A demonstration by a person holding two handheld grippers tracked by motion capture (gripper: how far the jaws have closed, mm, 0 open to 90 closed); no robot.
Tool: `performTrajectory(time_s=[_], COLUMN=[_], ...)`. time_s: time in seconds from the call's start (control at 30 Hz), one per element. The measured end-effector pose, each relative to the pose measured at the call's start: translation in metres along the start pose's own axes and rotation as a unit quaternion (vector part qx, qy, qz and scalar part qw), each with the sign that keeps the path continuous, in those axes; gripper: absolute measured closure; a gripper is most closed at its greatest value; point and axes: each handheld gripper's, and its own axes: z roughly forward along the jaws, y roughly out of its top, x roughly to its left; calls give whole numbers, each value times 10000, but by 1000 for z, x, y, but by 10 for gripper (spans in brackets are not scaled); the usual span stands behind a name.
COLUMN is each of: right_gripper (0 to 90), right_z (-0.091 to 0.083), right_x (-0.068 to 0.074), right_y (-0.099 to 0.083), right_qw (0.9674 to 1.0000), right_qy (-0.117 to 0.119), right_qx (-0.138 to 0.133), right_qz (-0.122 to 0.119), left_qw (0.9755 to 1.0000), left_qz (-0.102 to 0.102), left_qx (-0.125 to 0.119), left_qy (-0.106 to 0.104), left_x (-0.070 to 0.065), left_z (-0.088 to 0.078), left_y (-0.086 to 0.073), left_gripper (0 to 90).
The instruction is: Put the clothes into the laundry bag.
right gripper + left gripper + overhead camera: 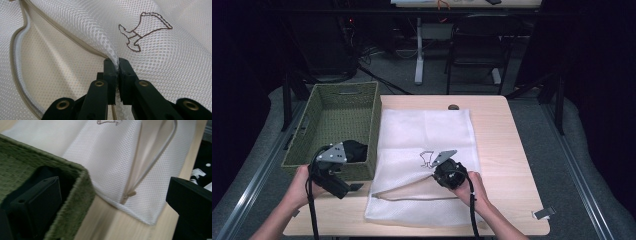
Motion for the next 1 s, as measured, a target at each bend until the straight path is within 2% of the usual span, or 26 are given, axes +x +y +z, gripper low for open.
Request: performTrajectory(time_s=[0.07,0.13,0.27,0.33,0.37,0.4,0.53,0.67,0.83,1.0], right_gripper=[860,860,861,862,862,862,862,862,863,863], right_z=[0,-1,-1,0,0,0,-1,0,1,1], right_x=[0,0,1,1,1,1,1,0,1,1], right_y=[0,-1,-1,-1,-1,-1,-1,-2,-2,-2], right_qw=[10000,10000,10000,9999,9999,9999,9999,9999,9999,9999], right_qy=[-1,-5,-40,-64,-70,-65,-68,-61,-91,-95], right_qx=[0,13,41,73,77,82,72,81,107,106], right_qz=[18,36,35,41,50,33,42,15,12,9], left_qw=[10000,9999,9993,9987,9986,9979,9965,9942,9900,9866], left_qz=[10,30,155,204,205,243,269,308,357,339], left_qx=[30,108,341,472,494,594,788,1033,1366,1595], left_qy=[-10,96,29,65,-7,39,-1,-24,52,-49], left_x=[8,18,35,43,47,51,62,74,87,99], left_z=[-3,-6,-6,-5,-5,-4,0,3,7,15], left_y=[3,6,12,14,15,17,20,23,26,24], left_gripper=[1,1,0,1,1,1,1,1,3,5])
